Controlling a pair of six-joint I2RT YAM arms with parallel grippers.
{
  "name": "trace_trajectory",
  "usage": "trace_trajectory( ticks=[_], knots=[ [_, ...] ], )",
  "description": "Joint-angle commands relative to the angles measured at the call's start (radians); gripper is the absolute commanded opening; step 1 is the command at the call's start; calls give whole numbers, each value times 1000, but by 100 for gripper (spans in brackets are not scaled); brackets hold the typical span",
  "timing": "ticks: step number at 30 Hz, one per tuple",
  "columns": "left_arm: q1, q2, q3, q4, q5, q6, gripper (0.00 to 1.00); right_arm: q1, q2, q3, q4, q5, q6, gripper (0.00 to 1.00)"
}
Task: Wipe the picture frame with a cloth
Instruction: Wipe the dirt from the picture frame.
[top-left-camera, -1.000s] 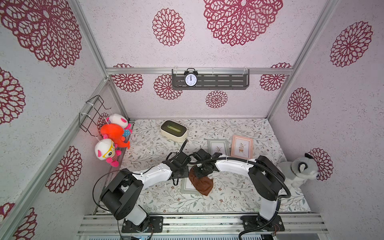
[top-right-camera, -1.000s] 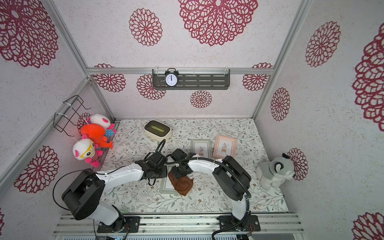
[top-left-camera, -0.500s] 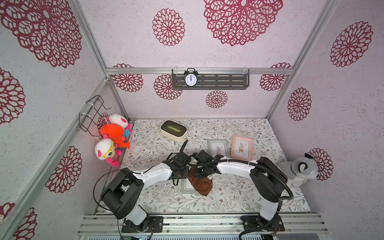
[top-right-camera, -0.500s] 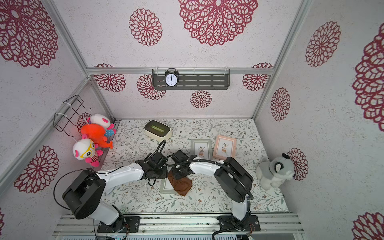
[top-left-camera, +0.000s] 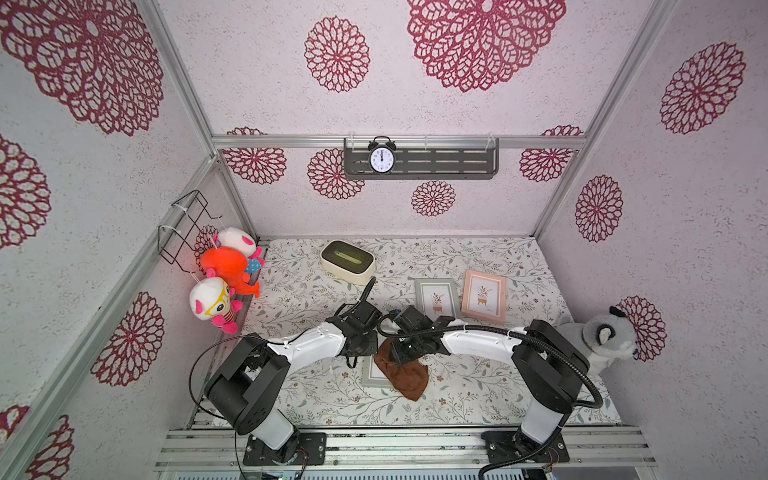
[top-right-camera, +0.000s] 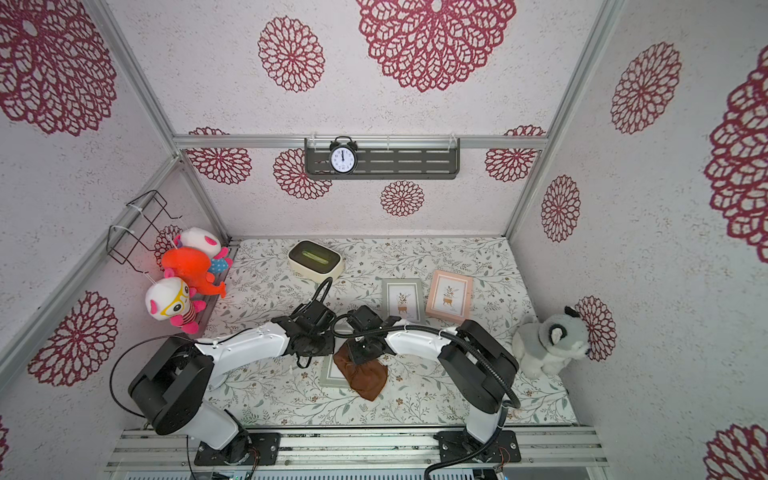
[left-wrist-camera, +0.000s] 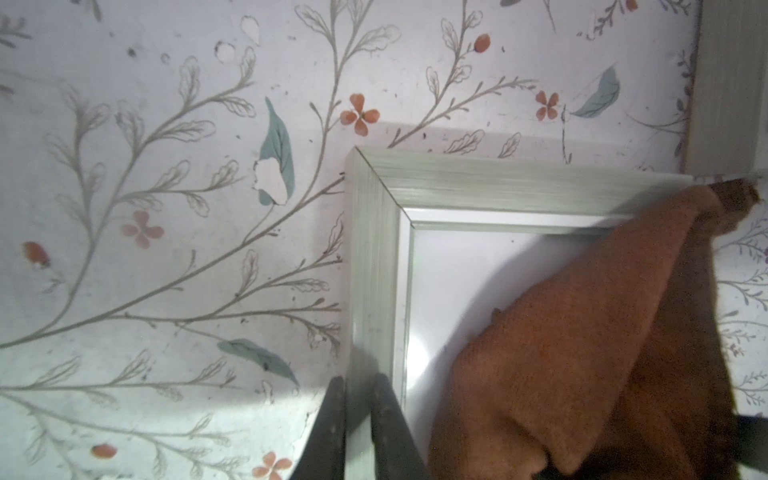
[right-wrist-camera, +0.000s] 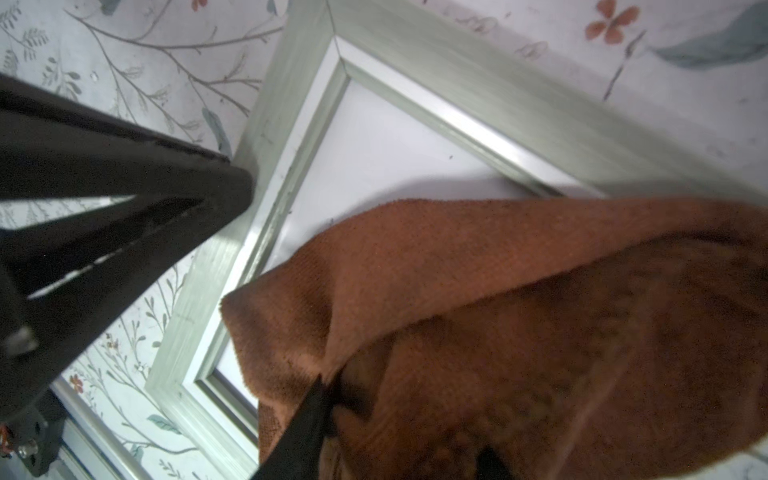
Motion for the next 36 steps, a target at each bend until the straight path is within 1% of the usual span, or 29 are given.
trace_trajectory(
  ticks=[1,3,5,7,9,14,22,26,32,36],
  knots=[
    [3,106,-60,-65,33,0,14,22,-18,2,29,-7,-8,38],
    [3,109,-62,-60,38,0,14,37,11,8,44,-7,-8,30],
    [3,114,-60,-60,41,3,14,58,48,29,43,2,-17,14],
    [4,119,-59,-60,45,5,13,76,81,48,33,17,-26,1],
    [3,124,-57,-62,47,7,13,82,96,57,13,46,-35,0],
    [3,135,-65,-53,57,8,12,71,70,50,0,161,-34,0],
    [4,147,-63,-48,61,14,12,56,84,48,66,241,15,0],
    [3,152,-61,-51,60,13,11,54,102,58,38,178,16,0],
    [4,163,-54,-59,58,11,10,86,53,-20,-3,37,35,0],
    [3,171,-47,-62,56,10,9,98,41,-30,-33,-13,39,0]
  ],
)
